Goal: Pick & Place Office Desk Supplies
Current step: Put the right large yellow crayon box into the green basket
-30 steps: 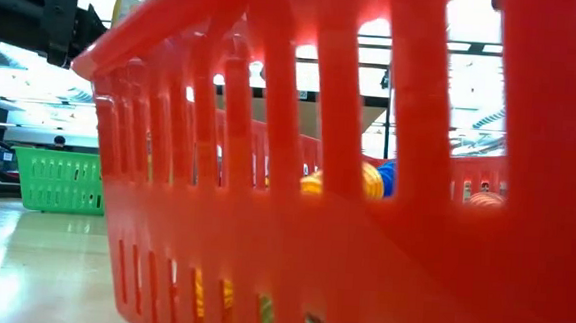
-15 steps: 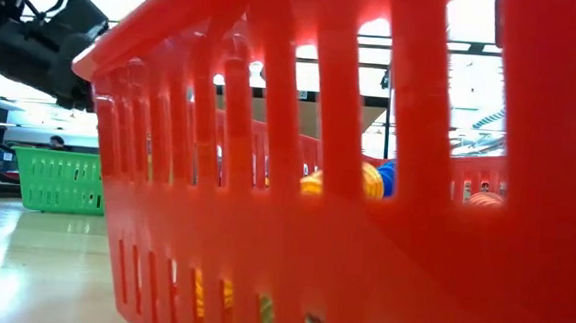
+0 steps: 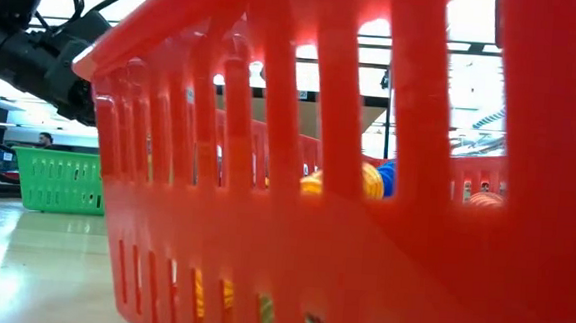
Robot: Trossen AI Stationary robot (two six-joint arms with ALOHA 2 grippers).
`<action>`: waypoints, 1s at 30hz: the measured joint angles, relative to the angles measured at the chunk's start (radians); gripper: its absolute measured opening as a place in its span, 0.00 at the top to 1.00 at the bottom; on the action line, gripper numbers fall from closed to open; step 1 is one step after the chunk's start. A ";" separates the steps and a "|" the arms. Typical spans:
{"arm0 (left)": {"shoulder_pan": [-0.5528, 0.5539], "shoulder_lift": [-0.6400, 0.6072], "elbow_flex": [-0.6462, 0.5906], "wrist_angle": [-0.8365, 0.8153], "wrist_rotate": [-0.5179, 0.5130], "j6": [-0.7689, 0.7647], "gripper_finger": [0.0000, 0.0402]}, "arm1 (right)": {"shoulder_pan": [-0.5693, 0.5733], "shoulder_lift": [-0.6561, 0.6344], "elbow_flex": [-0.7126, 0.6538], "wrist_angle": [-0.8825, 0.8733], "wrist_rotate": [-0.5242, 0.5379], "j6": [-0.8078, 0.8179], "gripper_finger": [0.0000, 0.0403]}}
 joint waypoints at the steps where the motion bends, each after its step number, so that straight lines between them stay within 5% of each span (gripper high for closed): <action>1: 0.005 0.000 0.000 -0.001 0.005 -0.004 0.73 | 0.000 0.000 0.000 0.000 0.000 -0.002 0.73; 30: 0.006 -0.001 0.003 -0.068 0.080 -0.072 0.73 | 0.000 0.000 0.000 0.005 0.004 -0.045 0.73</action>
